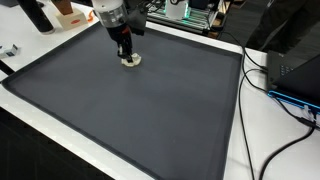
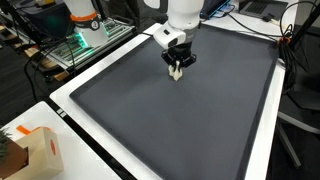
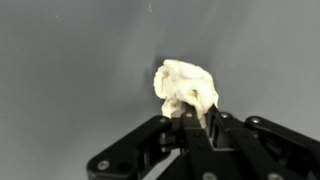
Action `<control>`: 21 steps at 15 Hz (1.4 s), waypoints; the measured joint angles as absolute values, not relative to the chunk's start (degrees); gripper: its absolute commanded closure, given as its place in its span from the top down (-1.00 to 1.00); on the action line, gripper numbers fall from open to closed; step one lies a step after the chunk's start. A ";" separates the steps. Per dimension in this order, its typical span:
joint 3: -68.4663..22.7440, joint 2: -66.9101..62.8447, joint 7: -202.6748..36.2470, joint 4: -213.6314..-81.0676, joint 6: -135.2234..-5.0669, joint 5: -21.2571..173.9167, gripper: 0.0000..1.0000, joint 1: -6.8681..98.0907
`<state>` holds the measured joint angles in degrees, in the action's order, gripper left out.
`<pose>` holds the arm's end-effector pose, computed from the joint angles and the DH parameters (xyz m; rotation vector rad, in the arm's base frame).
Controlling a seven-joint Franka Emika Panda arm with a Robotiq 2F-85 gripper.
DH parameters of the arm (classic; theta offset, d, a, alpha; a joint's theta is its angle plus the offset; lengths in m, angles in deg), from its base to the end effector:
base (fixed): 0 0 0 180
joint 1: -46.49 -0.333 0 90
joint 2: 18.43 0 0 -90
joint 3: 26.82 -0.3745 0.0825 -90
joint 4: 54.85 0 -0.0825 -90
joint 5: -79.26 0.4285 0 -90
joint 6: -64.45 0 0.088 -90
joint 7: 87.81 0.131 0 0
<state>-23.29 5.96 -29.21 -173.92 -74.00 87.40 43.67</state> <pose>0.6277 -0.0046 0.2072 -2.6279 1.6866 0.1650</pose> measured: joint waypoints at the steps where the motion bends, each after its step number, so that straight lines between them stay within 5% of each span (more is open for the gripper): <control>1: -23.28 5.96 -29.17 -173.92 -74.00 87.40 -0.94 43.65; 3: -23.21 5.97 -28.82 -173.92 -74.01 87.36 -0.94 43.56; 5: -23.15 5.97 -28.53 -173.92 -74.01 87.32 -0.20 43.48; 7: -23.14 6.01 -28.48 -173.92 -74.01 87.32 -0.14 43.44; 15: -23.23 6.53 -28.49 -173.92 -74.01 87.33 0.98 43.42; 21: -23.29 6.17 -29.90 -173.91 -74.01 87.09 1.00 43.13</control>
<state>-23.29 6.17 -29.90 -173.91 -74.01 87.09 43.13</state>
